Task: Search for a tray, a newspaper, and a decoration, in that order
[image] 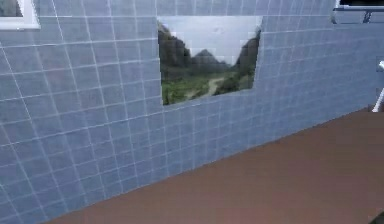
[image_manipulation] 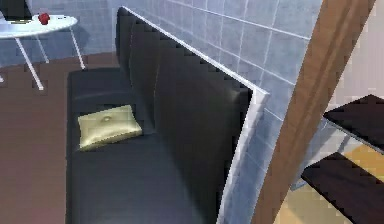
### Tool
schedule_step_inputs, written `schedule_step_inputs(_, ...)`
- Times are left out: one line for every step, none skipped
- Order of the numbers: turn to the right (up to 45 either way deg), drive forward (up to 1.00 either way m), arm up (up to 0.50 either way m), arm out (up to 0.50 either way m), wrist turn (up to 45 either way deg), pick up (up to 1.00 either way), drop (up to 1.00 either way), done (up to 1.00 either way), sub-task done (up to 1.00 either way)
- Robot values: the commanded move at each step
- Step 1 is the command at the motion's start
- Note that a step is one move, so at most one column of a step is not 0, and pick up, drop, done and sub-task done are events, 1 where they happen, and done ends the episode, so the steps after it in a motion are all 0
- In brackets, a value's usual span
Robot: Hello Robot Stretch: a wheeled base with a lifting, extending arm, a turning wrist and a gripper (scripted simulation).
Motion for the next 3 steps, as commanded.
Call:
schedule_step_inputs(0.0,0.25,0.0,0.0,0.0,0.0,0.0,0.0,0.0)
schedule_step_inputs(-21.0,0.0,0.0,0.0,0.0,0.0,0.0,0.0,0.0)
schedule_step_inputs(0.0,0.3,0.0,0.0,0.0,0.0,0.0,0.0,0.0)
